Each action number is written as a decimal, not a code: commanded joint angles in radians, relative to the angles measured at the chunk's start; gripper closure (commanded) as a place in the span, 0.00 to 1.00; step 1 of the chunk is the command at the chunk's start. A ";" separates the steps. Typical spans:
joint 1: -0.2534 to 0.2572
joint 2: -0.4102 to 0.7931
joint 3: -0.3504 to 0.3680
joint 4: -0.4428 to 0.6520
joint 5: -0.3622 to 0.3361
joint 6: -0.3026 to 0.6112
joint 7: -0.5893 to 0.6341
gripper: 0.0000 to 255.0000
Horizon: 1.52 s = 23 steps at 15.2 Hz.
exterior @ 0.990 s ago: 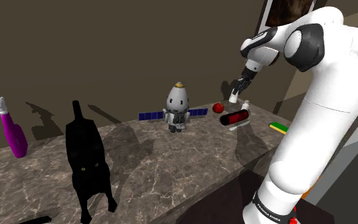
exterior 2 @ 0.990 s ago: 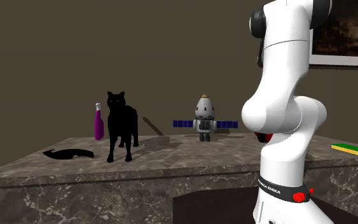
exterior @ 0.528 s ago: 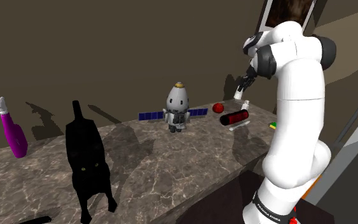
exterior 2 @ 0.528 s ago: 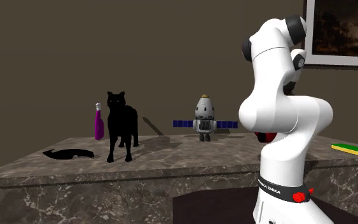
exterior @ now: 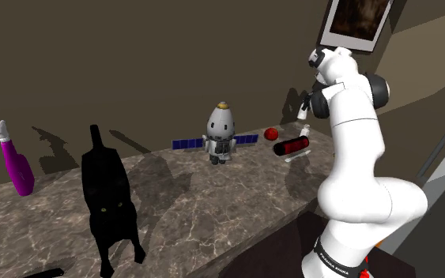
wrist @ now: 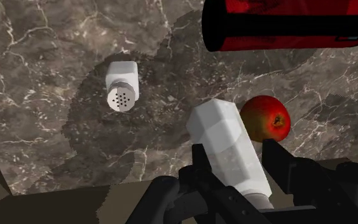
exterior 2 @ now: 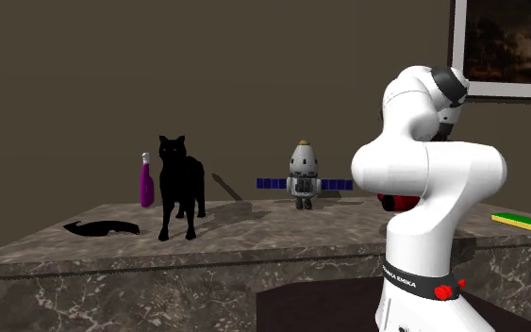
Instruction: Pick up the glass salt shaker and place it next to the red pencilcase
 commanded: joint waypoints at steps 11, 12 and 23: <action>-0.038 0.084 0.022 0.005 0.031 0.065 -0.042 1.00; -0.032 0.083 0.022 -0.012 0.032 0.077 -0.048 1.00; 0.010 0.098 0.029 -0.146 0.050 0.198 -0.107 1.00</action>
